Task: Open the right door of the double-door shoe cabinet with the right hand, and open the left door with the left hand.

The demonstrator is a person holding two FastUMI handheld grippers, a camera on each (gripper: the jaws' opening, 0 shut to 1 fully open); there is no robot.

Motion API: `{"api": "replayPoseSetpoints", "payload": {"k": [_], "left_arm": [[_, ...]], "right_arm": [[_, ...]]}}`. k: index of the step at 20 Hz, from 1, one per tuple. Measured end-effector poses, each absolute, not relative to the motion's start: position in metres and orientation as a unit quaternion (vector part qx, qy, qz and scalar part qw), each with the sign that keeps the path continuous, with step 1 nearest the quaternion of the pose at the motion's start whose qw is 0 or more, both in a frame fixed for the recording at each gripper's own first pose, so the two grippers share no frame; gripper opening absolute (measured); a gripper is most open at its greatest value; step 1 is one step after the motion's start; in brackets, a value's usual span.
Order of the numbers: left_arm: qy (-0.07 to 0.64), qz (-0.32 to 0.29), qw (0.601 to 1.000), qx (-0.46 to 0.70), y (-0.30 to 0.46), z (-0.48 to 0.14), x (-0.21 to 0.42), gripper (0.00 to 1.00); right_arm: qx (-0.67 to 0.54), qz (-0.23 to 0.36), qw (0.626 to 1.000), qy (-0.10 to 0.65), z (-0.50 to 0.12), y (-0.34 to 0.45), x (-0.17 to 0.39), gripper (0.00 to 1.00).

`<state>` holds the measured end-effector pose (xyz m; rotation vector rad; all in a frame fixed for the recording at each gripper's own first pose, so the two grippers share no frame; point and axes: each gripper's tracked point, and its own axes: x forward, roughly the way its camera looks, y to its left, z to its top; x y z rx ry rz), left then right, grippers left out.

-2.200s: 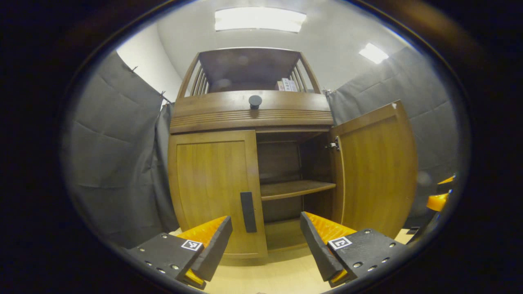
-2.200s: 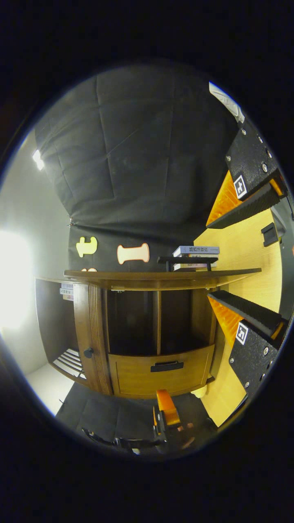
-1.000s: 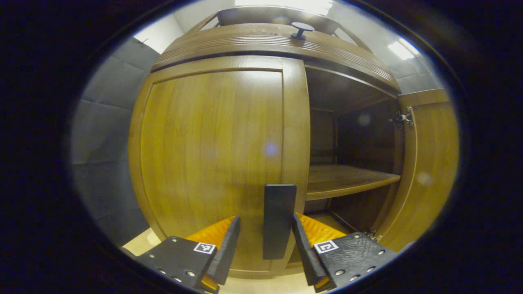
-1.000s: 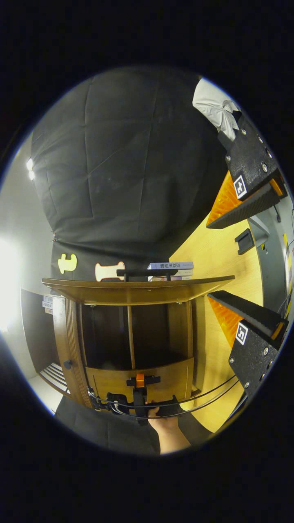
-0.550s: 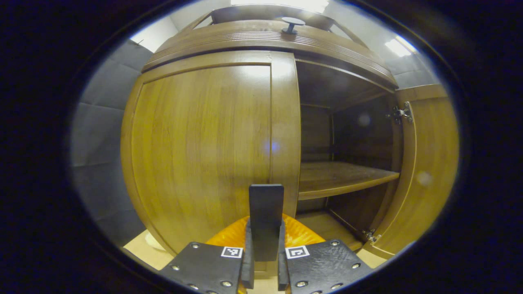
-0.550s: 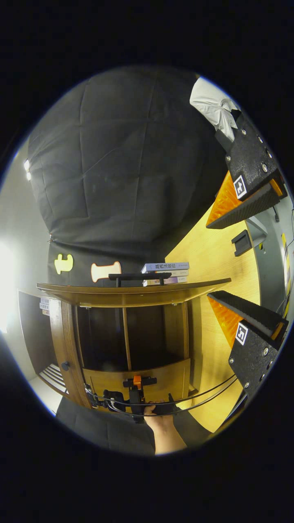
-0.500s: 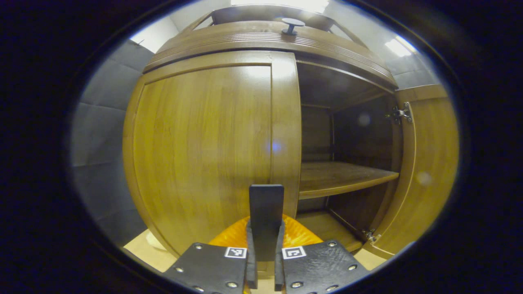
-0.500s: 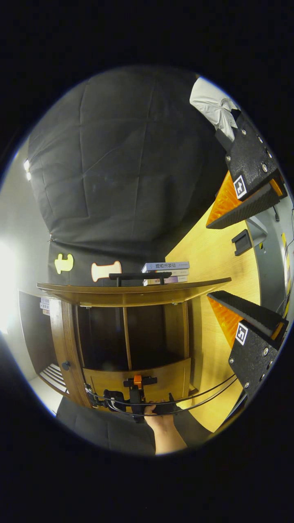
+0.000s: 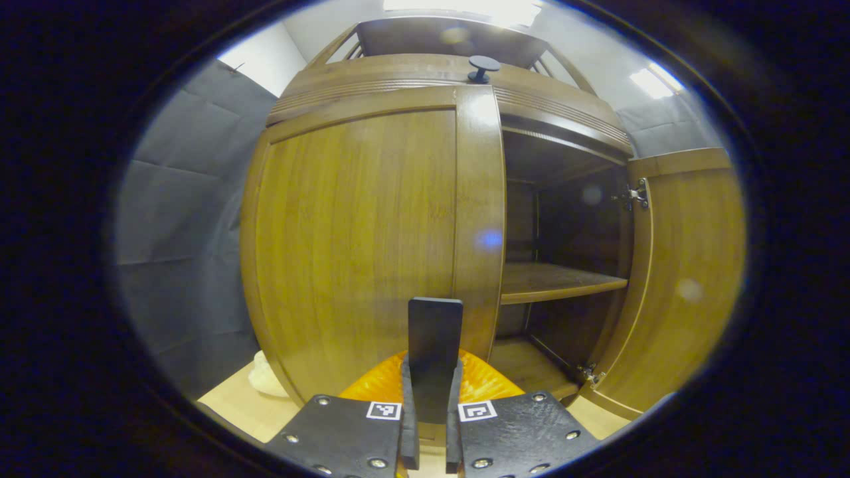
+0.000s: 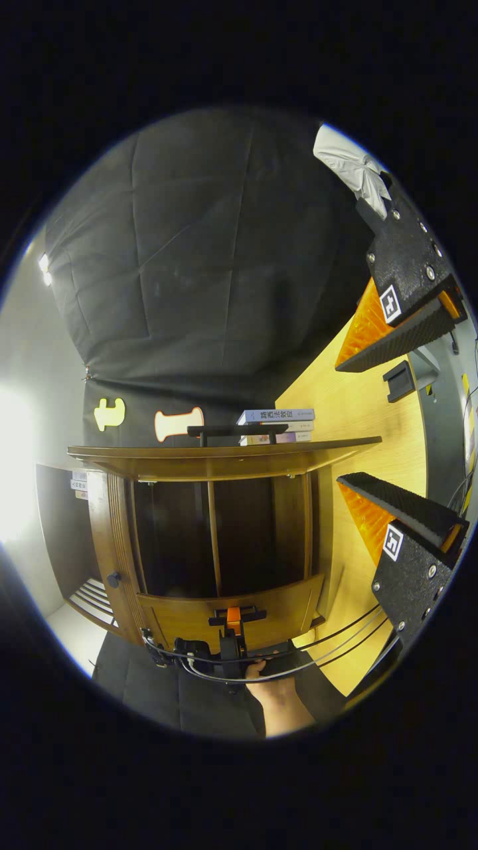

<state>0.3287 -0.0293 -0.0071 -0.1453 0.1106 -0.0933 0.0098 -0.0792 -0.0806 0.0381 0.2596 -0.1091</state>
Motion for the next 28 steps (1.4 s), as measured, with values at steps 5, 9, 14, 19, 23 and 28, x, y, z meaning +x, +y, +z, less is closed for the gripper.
{"api": "replayPoseSetpoints", "payload": {"k": [5, 9, 14, 19, 23, 28], "left_arm": [[0.053, -0.041, 0.995, -0.075, -0.012, -0.003, 0.298, 0.19], [0.049, -0.028, 0.995, -0.086, 0.009, -0.002, 0.268, 0.21], [0.050, -0.015, 0.995, -0.089, 0.030, -0.002, 0.243, 0.21], [0.052, 0.002, 0.995, -0.088, 0.056, -0.003, 0.218, 0.20], [0.054, 0.012, 0.995, -0.089, 0.072, -0.006, 0.207, 0.15], [0.054, 0.020, 0.995, -0.085, 0.093, -0.007, 0.192, 0.15]], "right_arm": [[0.019, -0.021, 0.992, 0.123, -0.079, -0.059, 0.015, 0.94], [0.017, -0.001, 0.993, 0.119, -0.077, -0.045, 0.022, 0.94], [0.017, 0.019, 0.993, 0.118, -0.078, -0.032, 0.025, 0.94], [0.017, 0.035, 0.992, 0.118, -0.076, -0.018, 0.027, 0.94], [0.019, 0.044, 0.992, 0.117, -0.075, -0.008, 0.031, 0.94], [0.021, 0.058, 0.991, 0.119, -0.077, -0.003, 0.030, 0.93]]}}
